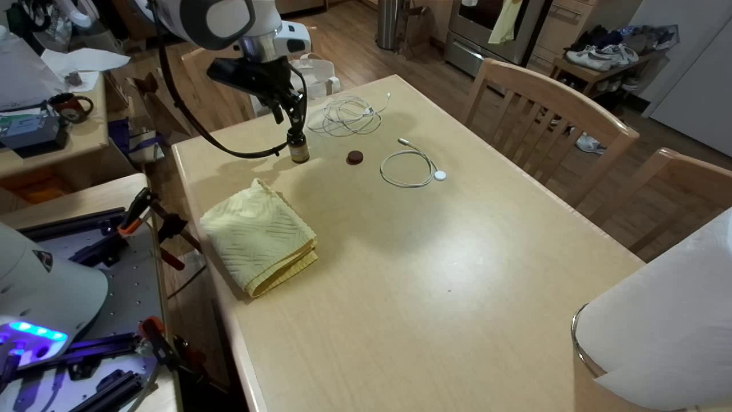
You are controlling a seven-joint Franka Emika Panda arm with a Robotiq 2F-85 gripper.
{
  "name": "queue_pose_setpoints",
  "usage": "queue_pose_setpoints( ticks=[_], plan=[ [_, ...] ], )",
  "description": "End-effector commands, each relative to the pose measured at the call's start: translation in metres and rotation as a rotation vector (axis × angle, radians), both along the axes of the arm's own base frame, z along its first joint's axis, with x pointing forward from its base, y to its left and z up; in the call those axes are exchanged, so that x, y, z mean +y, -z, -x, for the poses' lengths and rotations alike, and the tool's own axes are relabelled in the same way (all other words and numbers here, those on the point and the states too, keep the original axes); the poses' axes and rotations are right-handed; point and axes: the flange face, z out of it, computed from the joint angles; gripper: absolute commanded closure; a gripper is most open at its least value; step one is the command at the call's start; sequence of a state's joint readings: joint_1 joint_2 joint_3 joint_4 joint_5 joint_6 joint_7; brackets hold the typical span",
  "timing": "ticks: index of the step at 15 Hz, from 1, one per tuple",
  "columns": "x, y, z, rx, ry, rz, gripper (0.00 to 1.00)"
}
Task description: Pick the lid on the table and put it on the bottle
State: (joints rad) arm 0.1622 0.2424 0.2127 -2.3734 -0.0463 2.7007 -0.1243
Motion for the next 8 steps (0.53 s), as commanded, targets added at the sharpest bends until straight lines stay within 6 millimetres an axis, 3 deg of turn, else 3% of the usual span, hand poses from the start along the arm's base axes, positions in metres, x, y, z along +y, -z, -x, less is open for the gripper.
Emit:
queue_pose_setpoints(
  ticks=[1, 5, 6, 7, 8],
  plan=[
    [-0.002, -0.02, 0.011, -0.064, -0.067, -0.002, 0.75],
    [-0.003, -0.037, 0.009, -0.088, -0.084, 0.026, 0.75],
    [-0.008, -0.044, 0.006, -0.092, -0.065, 0.046, 0.54],
    [-0.013, -0.05, 0.002, -0.103, -0.043, 0.064, 0.77],
    [-0.023, -0.057, -0.004, -0.11, 0.004, 0.089, 0.59]
  ],
)
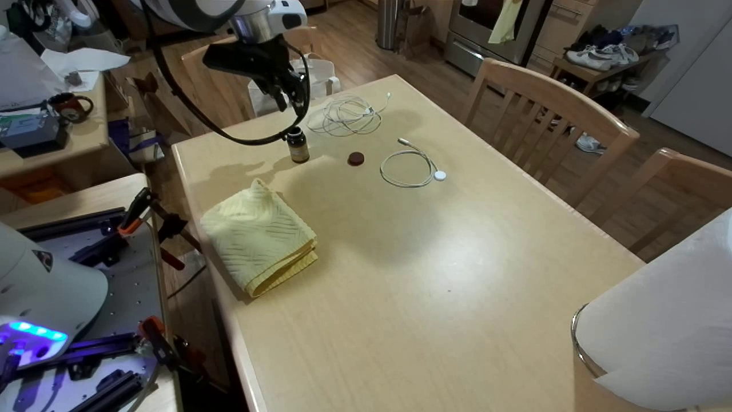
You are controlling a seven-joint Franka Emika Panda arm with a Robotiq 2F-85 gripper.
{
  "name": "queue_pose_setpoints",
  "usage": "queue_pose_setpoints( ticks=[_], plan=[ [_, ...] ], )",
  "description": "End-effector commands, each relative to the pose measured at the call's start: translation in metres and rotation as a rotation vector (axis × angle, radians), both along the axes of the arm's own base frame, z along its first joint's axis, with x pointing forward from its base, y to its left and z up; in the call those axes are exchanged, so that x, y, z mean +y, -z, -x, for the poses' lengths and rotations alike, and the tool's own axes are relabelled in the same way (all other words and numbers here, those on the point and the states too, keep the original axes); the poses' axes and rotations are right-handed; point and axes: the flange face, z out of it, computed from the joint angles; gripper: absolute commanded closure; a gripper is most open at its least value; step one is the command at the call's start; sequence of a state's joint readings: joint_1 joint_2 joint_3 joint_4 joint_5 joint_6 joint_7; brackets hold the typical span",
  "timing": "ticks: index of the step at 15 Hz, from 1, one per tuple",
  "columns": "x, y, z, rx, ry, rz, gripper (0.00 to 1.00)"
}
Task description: Pick the lid on the table and put it on the bottle
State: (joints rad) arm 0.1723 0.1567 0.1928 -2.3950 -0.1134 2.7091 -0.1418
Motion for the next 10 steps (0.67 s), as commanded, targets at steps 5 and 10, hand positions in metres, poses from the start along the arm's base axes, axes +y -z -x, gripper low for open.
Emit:
queue_pose_setpoints(
  ticks=[5, 10],
  plan=[
    [-0.063, -0.037, -0.04, 0.001, 0.197, 0.075, 0.22],
    [-0.063, -0.015, -0.07, -0.016, 0.19, -0.04, 0.0]
  ],
)
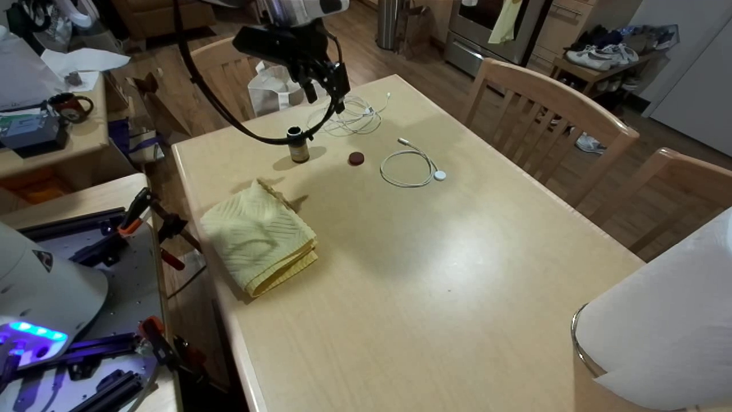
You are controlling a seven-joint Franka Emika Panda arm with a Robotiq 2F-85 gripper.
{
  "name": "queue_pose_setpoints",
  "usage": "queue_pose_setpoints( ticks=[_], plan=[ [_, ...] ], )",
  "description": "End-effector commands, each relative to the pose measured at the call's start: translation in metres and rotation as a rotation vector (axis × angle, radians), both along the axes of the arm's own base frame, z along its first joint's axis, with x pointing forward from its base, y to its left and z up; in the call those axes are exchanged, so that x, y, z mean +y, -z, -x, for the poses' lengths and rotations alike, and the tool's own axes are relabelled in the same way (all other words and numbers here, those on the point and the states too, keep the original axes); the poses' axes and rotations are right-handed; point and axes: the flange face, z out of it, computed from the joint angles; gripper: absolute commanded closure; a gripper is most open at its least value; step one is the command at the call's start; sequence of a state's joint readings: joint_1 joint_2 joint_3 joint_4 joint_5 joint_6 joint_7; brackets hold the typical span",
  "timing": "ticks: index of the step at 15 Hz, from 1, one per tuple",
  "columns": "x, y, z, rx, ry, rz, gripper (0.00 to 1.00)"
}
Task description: Pick the lid on the table and put it on the bottle
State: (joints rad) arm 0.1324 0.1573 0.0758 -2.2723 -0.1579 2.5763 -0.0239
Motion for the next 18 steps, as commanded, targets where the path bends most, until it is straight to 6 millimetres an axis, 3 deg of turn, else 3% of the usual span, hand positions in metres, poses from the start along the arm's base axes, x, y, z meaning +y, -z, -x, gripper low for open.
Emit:
queue_pose_setpoints(
  ticks=[1, 2, 4, 5, 10, 13, 18],
  plan=[
    [0.002, 0.004, -0.005, -0.004, -0.008, -0.025, 0.08],
    [0.005, 0.011, -0.009, -0.01, -0.026, -0.048, 0.02],
    [0.011, 0.021, -0.013, -0.009, -0.04, -0.061, 0.0],
    [0.007, 0.02, -0.015, -0.028, 0.079, -0.054, 0.0],
    [0.015, 0.037, -0.035, 0.023, 0.355, -0.115, 0.0],
    [0.02, 0.057, -0.05, 0.101, 0.487, -0.132, 0.0],
    [0.012, 0.088, -0.079, 0.16, 0.622, -0.112, 0.0]
  ],
)
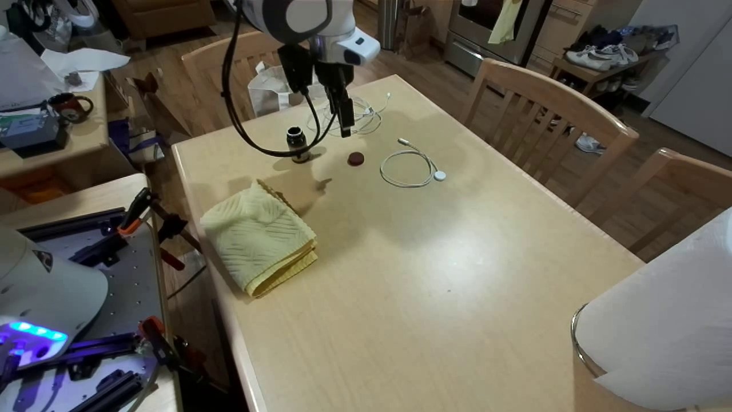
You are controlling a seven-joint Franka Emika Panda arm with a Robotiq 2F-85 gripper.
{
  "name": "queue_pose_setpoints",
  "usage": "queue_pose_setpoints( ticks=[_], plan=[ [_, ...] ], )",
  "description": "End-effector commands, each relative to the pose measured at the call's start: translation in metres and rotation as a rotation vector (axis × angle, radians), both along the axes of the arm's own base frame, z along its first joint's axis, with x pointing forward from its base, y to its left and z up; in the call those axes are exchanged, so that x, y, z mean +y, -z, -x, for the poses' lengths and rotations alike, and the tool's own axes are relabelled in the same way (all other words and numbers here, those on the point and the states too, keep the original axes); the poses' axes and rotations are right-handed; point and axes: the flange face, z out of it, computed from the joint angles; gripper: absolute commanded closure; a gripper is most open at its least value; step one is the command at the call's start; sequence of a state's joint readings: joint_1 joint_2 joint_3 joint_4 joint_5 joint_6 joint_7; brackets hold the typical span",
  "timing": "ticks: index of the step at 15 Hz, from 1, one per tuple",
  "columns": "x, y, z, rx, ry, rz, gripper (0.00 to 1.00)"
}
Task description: Pick the lid on the table and put it on the bottle
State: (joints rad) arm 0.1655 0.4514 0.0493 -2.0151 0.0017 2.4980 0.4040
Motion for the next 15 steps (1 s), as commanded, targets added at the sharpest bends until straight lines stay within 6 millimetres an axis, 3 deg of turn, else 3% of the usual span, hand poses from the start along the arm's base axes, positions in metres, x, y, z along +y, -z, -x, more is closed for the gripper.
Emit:
queue_pose_setpoints(
  ticks=[1, 9, 15],
  plan=[
    [-0.003, 0.021, -0.024, 0.039, 0.09, 0.019, 0.0],
    [-0.011, 0.077, -0.039, 0.093, 0.129, 0.007, 0.0],
    [-0.023, 0.095, -0.04, 0.03, 0.143, 0.014, 0.0]
  ],
)
